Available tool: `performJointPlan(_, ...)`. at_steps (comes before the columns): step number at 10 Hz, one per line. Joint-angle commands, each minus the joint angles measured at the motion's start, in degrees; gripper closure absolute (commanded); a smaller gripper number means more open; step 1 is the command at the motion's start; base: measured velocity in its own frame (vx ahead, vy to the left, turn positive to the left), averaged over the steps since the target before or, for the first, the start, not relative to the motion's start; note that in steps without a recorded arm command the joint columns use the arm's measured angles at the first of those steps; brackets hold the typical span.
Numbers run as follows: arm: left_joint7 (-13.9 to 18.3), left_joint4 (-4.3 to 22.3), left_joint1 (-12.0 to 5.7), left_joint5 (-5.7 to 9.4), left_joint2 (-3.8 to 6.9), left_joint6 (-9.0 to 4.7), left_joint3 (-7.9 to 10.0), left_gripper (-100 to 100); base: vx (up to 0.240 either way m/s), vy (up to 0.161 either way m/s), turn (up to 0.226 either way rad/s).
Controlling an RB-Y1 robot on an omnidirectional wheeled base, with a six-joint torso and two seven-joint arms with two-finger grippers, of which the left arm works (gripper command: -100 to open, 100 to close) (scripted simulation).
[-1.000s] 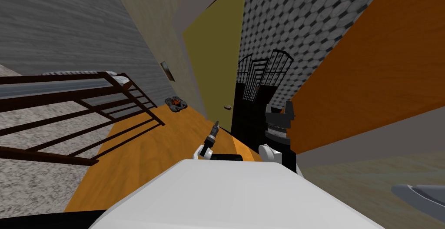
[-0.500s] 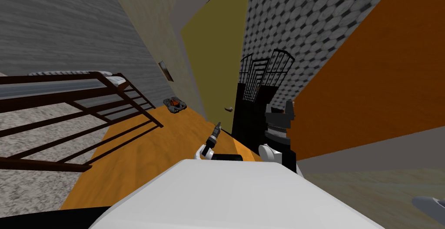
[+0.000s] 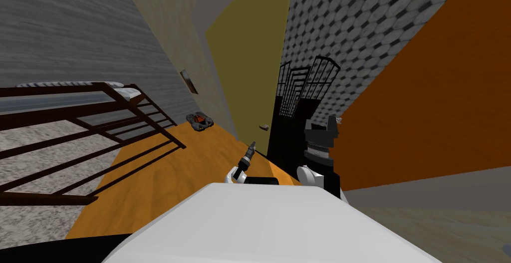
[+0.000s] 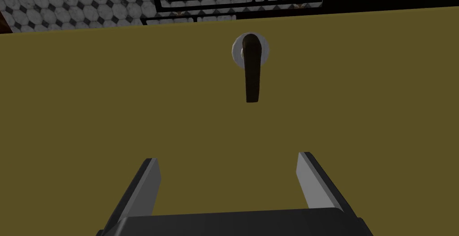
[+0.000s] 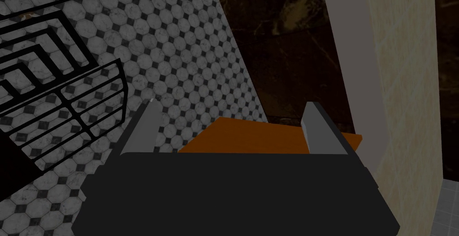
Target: Push the door open
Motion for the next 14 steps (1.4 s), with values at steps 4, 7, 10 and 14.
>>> performJointPlan(4,0.82,5.55,-2.33,-0.53,-0.85,-1.72,-1.31,-100,0.103,0.042,-0.015)
performJointPlan(7,1.33,9.19,-3.91,-0.89,-1.62,-2.77,-2.16,-100,0.138,0.060,-0.019)
performJointPlan(10,1.77,12.29,-5.26,-1.20,-2.43,-3.65,-2.89,-100,0.131,0.048,-0.015)
performJointPlan(14,1.63,11.65,-5.01,-1.10,-1.11,-3.15,-2.70,-100,0.101,-0.031,-0.015)
